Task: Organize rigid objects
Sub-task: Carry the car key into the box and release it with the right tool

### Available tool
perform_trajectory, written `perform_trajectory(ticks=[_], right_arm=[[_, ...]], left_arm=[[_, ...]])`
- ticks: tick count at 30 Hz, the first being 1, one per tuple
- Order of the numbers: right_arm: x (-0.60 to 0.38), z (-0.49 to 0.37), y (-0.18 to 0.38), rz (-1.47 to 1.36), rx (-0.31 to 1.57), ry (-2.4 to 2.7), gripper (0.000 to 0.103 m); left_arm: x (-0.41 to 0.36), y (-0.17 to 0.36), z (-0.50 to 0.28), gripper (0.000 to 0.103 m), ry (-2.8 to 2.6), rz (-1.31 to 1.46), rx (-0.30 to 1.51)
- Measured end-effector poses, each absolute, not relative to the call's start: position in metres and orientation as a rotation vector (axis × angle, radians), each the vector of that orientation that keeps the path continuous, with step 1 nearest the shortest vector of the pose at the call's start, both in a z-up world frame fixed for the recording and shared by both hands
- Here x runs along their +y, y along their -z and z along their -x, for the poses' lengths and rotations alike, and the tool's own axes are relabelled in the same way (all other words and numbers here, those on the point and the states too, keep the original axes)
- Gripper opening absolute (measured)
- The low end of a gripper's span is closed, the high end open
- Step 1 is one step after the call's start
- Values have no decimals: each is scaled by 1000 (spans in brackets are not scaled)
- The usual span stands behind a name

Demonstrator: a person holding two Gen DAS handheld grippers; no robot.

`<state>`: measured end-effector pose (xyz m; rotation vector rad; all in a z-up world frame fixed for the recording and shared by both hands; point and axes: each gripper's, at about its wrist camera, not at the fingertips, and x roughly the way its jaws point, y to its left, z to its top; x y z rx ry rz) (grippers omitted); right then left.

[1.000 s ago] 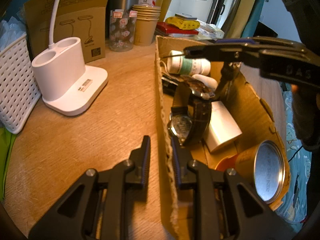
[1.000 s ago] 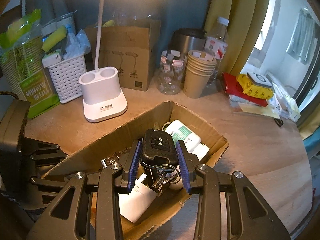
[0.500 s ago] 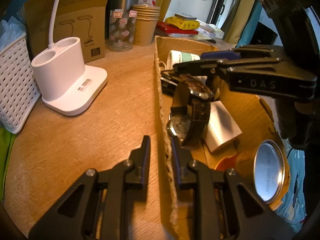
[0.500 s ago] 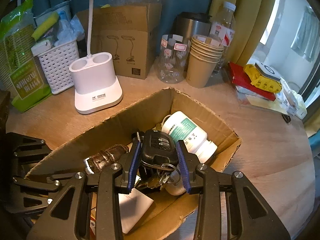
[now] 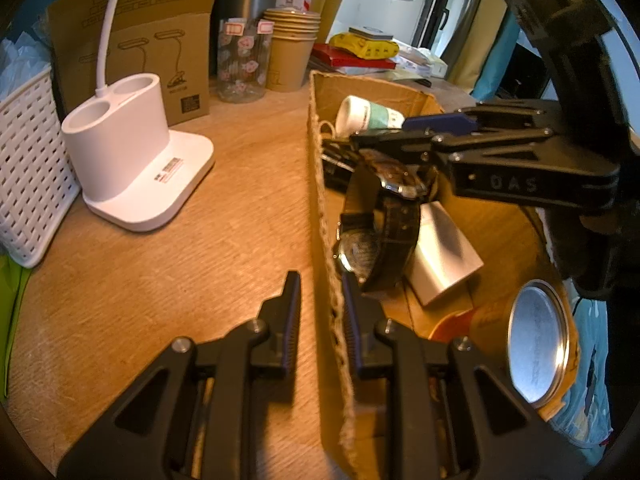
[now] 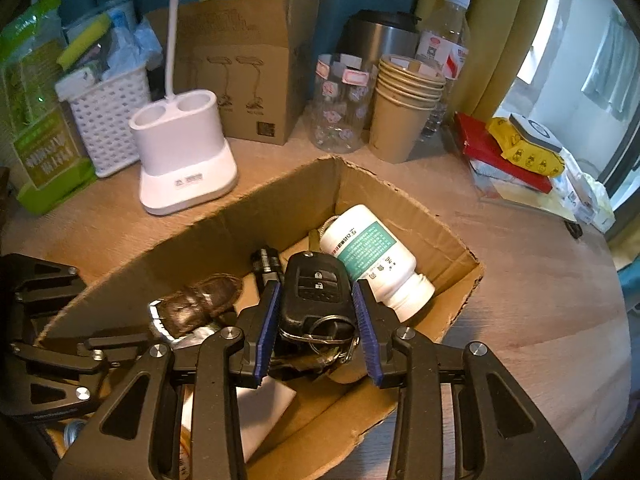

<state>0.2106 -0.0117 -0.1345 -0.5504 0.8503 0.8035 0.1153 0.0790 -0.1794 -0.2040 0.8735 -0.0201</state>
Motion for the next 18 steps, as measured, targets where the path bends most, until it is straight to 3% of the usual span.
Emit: perform_trajectory(ticks=[9,18], right_arm=[[-10,-217,140,548,873,-776,48],[-17,-210,137,502,861,-763,48]], left_arm=[[79,180,-116,22,21,205,874],[78,180,-116,22,19,204,873]])
